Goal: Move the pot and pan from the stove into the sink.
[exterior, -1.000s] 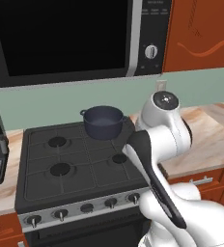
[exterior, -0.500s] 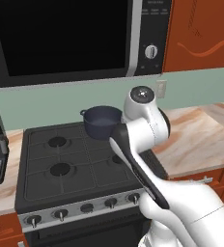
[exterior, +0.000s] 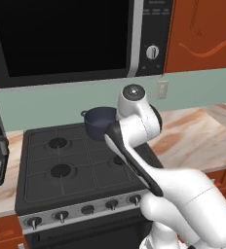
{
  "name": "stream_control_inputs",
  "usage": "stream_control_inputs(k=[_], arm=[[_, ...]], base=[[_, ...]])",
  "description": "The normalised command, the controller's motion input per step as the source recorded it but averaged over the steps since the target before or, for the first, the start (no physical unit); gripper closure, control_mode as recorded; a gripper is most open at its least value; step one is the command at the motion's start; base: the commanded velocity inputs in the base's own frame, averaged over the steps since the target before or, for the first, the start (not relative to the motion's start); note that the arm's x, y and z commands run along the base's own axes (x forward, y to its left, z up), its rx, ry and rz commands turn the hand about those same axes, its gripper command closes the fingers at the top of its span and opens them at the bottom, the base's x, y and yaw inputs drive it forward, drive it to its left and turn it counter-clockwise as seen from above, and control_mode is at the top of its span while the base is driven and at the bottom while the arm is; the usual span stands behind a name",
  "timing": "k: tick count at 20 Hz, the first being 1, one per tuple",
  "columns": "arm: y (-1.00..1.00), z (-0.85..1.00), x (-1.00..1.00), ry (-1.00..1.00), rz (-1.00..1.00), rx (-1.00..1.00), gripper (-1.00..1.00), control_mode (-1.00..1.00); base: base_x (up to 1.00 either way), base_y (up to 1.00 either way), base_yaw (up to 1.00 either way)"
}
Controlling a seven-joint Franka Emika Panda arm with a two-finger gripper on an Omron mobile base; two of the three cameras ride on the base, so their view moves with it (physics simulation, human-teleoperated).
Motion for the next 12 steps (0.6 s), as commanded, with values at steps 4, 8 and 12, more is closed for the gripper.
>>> stream_control_inputs(k=[4,8,12], arm=[[0.03,-0.20,0.34,-0.01,0.00,-0.02,-1.00,-1.00],[0.00,-0.28,0.30,0.00,0.00,-0.04,-1.00,-1.00],[0.00,-0.20,0.35,0.00,0.00,-0.02,-1.00,-1.00]], base=[[0.00,0.00,0.00],[0.00,0.00,0.00],[0.00,0.00,0.00]])
